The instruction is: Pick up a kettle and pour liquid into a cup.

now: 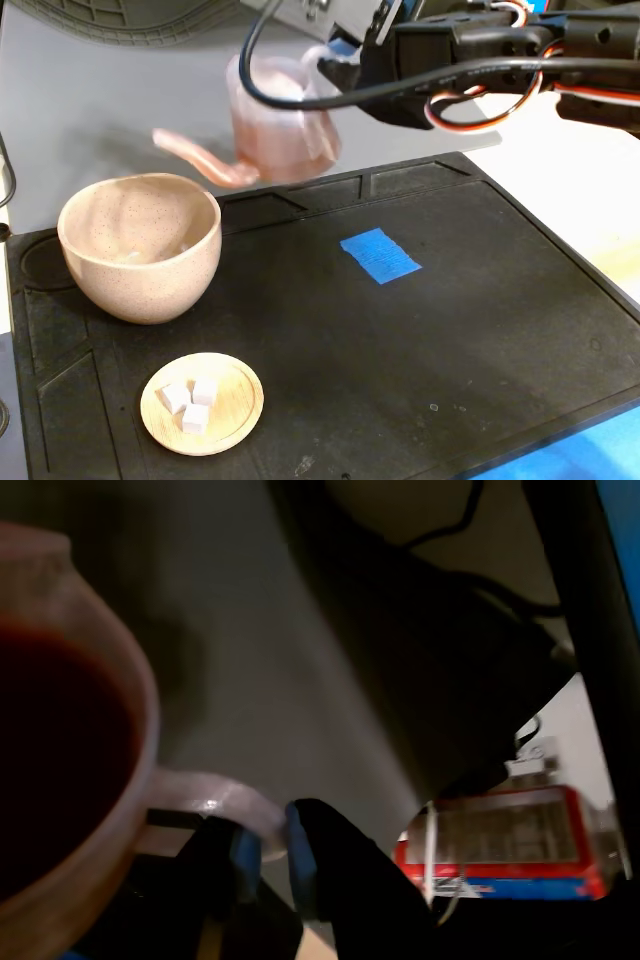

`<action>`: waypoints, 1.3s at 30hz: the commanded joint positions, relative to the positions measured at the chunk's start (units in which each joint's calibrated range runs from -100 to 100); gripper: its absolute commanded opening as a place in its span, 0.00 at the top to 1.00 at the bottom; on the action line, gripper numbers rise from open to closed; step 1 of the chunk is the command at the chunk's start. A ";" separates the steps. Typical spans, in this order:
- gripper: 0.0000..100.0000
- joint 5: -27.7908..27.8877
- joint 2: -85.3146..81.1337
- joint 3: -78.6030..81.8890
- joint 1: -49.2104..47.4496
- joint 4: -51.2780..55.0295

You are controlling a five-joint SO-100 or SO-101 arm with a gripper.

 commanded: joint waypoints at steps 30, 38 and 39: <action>0.99 11.84 6.09 -17.33 0.20 0.13; 0.99 11.84 6.09 -16.97 0.05 0.13; 0.99 11.84 6.09 -16.97 0.12 0.13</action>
